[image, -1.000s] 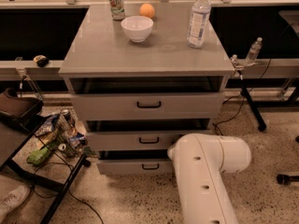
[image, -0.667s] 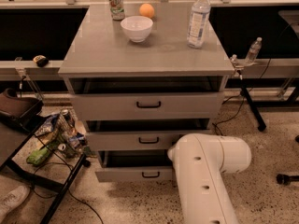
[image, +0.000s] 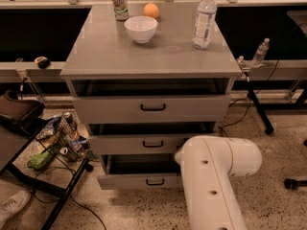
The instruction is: Open bottom drawer
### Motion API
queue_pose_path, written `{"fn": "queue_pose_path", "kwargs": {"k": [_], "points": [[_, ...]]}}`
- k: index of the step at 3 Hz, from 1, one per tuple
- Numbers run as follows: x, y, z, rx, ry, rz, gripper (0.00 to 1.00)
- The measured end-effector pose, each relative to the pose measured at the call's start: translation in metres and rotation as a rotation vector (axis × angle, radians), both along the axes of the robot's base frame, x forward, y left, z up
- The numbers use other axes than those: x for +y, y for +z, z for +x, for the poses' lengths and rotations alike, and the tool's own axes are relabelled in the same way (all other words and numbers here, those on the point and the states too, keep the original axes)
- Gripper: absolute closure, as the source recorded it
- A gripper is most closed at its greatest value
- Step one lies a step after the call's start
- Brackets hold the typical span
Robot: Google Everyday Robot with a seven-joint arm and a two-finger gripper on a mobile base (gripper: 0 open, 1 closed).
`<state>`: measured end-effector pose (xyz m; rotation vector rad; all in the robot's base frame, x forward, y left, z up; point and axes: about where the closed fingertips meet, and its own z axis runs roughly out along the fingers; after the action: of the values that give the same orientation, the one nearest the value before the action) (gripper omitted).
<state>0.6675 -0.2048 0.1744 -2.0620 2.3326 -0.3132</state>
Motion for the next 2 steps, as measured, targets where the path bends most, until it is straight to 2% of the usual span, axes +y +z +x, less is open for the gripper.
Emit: {"fn": "queue_pose_path", "kwargs": {"k": [2], "points": [[0.0, 0.0, 0.0, 0.0, 0.0, 0.0, 0.26]]}}
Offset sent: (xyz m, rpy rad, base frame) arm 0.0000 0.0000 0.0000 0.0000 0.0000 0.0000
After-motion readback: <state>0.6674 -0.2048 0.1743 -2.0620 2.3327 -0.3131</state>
